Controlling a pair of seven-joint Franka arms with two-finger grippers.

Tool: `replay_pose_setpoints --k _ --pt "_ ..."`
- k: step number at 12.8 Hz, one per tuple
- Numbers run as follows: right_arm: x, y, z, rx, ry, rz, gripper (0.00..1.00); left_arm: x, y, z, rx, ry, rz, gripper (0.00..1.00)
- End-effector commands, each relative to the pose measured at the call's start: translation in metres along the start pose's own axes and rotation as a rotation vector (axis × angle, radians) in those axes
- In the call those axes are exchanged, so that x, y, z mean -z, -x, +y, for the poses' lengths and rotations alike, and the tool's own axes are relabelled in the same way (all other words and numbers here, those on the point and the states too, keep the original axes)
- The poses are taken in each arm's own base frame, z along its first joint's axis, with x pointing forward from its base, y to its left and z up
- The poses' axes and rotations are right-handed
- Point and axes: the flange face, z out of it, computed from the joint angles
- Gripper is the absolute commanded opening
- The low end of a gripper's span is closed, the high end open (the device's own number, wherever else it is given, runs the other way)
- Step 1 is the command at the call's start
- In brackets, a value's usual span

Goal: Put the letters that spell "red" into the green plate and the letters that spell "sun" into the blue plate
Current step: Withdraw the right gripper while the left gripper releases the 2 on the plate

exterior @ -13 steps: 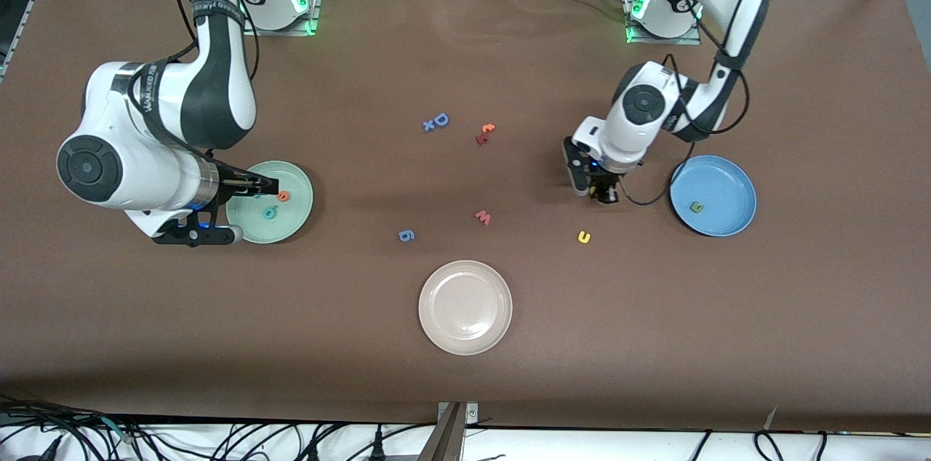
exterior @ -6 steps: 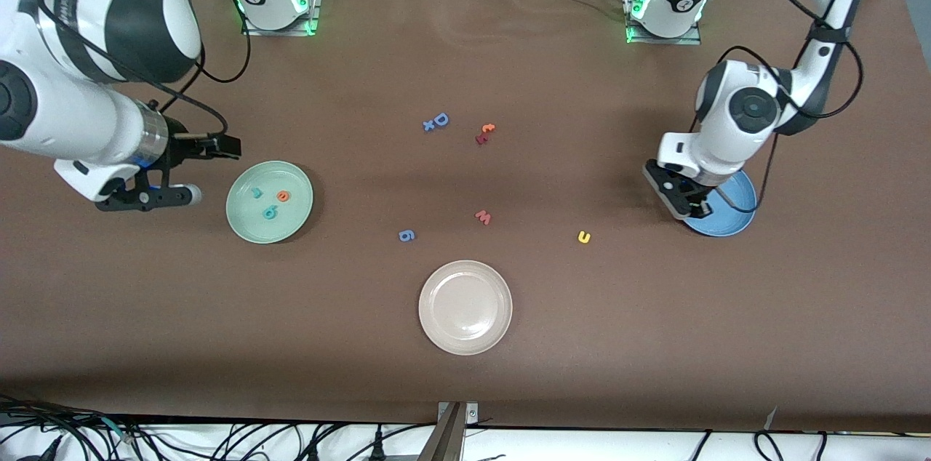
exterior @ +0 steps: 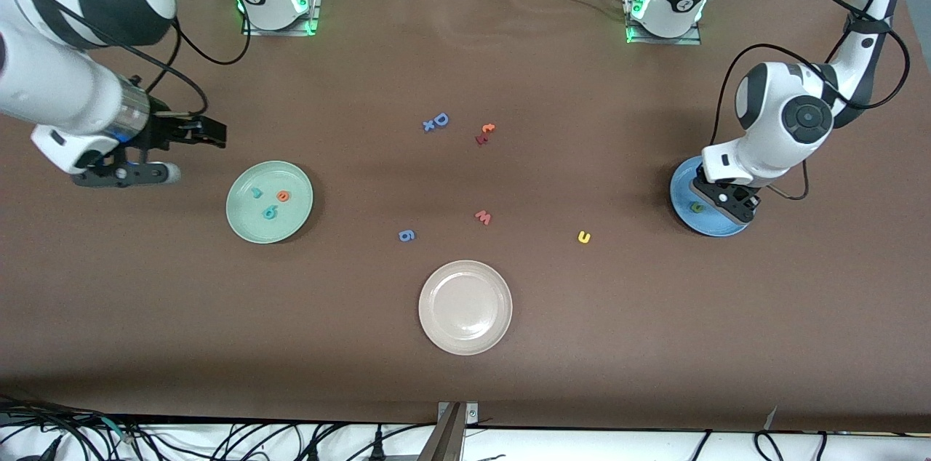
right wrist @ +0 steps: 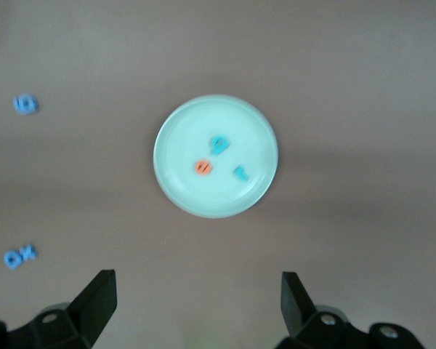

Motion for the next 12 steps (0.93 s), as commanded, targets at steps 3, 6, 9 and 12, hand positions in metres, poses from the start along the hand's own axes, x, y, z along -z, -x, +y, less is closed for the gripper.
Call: replay_pose_setpoints --k 3,6,9,12 --pt "0.076 0.066 0.045 -0.061 0.016 0.061 1.0 -0.013 0.02 -0.016 0.294 0.04 -0.026 0.11" --pt "0.079 0.067 0.076 -0.058 -0.001 0.038 1.0 -0.033 0.024 -0.015 0.434 0.09 -0.046 0.16" --pt "0.063 0.05 0.079 -0.051 -0.021 0.024 1.0 -0.041 0.026 -0.016 0.476 0.104 -0.055 0.51" --pt "0.073 0.044 0.08 -0.056 -0.014 0.068 1.0 -0.032 0.019 -0.016 0.451 0.092 -0.037 0.98"
